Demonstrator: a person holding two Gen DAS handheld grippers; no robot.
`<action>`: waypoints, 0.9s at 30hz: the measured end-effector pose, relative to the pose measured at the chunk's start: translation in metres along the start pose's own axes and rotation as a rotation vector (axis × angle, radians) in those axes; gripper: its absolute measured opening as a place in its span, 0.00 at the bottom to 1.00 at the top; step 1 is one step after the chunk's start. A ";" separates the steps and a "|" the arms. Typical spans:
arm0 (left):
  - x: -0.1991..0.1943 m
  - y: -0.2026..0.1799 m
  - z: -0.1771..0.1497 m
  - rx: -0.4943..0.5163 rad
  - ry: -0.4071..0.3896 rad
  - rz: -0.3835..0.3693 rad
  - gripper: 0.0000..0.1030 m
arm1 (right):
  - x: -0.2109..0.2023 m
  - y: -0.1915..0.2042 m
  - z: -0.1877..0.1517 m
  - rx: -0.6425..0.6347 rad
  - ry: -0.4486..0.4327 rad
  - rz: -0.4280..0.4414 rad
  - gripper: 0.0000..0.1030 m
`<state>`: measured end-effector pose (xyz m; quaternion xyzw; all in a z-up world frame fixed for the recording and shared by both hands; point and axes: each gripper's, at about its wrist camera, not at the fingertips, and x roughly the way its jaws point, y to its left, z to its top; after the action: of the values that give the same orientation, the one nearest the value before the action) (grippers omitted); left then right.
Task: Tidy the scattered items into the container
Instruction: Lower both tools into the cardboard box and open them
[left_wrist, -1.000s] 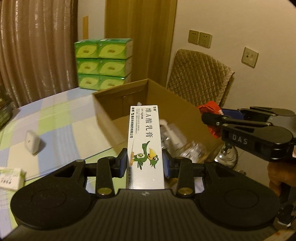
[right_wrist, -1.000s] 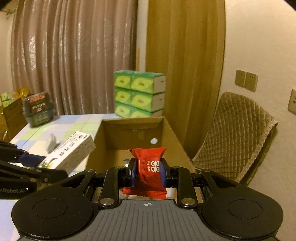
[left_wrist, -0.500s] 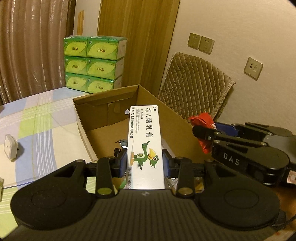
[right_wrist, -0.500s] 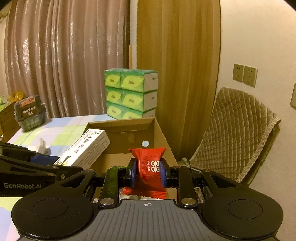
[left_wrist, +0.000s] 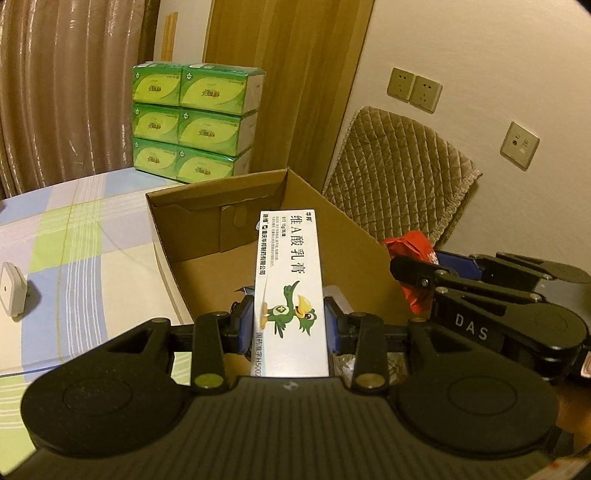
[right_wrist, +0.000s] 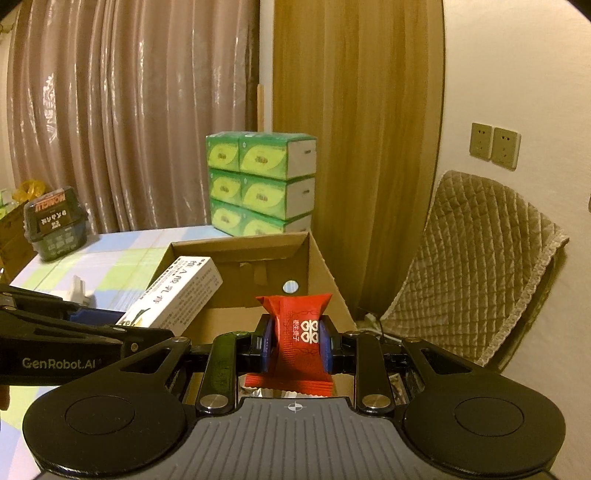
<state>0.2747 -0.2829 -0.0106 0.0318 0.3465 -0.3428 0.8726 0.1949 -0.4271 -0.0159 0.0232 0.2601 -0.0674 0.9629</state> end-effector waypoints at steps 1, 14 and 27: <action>0.001 0.001 0.001 -0.007 -0.001 0.009 0.32 | 0.003 -0.001 0.001 0.001 0.001 0.000 0.22; -0.016 0.026 -0.013 -0.027 -0.009 0.065 0.38 | 0.015 0.002 0.006 0.013 0.005 0.017 0.22; -0.033 0.040 -0.024 -0.046 -0.008 0.090 0.45 | 0.013 0.007 0.011 0.031 -0.031 0.040 0.67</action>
<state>0.2681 -0.2258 -0.0155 0.0259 0.3490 -0.2953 0.8890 0.2122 -0.4222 -0.0130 0.0421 0.2437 -0.0526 0.9675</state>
